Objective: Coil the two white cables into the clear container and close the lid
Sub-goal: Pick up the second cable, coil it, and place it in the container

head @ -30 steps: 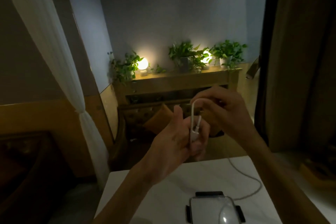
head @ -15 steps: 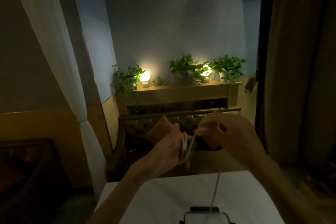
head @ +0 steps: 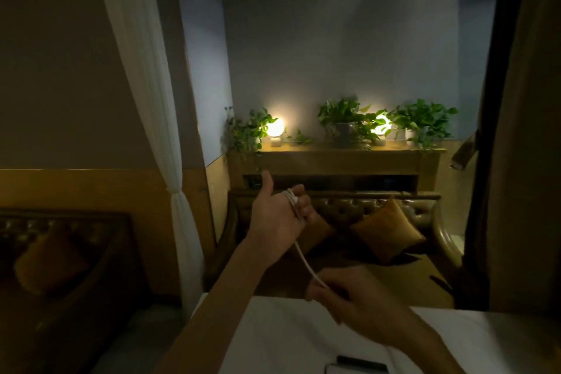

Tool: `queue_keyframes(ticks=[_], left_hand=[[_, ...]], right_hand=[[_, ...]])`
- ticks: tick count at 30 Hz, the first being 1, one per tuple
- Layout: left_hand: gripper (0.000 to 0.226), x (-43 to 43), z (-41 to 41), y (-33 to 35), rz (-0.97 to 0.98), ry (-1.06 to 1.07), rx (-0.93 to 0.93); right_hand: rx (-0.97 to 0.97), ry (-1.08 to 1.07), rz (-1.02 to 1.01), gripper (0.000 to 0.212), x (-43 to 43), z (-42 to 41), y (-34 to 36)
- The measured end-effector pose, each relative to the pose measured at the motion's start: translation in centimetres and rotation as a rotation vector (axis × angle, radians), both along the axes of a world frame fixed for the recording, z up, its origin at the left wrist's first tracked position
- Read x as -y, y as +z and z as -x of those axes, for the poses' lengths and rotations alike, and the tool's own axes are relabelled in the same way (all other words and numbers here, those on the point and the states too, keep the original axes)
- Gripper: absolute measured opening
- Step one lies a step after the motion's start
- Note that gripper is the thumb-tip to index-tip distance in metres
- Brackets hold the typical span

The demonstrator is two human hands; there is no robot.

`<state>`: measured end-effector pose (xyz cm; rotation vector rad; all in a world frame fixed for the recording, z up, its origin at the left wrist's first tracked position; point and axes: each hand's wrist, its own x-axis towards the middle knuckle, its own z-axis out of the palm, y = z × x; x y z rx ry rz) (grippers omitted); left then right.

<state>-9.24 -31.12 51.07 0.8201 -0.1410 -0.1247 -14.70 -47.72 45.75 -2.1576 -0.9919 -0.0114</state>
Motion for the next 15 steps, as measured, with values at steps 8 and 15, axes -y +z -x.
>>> queue_keyframes(ticks=[8,15], left_hand=[[0.079,0.7,6.2,-3.2,-0.505,-0.645,0.145],[0.078,-0.6,2.5,0.4,0.081,-0.387,0.096]], right_hand=[[0.515,-0.257,-0.219,0.023,3.3,-3.6,7.3],[-0.173,-0.073,-0.424,0.027,-2.9,-2.3,-0.5]])
